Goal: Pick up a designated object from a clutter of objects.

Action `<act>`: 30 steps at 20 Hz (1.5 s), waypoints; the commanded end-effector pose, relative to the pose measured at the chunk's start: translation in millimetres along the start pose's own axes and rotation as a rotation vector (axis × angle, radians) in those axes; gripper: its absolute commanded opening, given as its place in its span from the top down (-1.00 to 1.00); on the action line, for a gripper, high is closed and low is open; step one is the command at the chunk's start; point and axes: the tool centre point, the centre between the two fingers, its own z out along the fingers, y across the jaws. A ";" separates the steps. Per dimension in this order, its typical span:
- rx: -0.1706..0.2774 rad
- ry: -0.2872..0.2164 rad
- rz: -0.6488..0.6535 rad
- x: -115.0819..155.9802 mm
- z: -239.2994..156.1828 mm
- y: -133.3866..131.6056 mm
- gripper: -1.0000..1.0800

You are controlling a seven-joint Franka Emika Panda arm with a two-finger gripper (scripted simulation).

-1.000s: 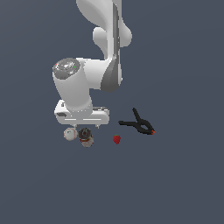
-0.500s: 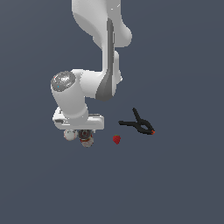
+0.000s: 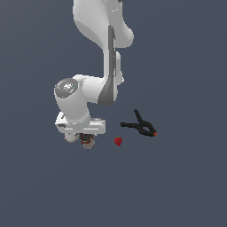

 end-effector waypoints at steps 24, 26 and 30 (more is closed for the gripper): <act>0.000 0.000 0.000 -0.1 27.0 -3.3 1.00; 0.000 0.000 0.000 -0.2 22.1 -8.3 1.00; 0.000 0.000 0.000 -0.5 6.1 -24.7 1.00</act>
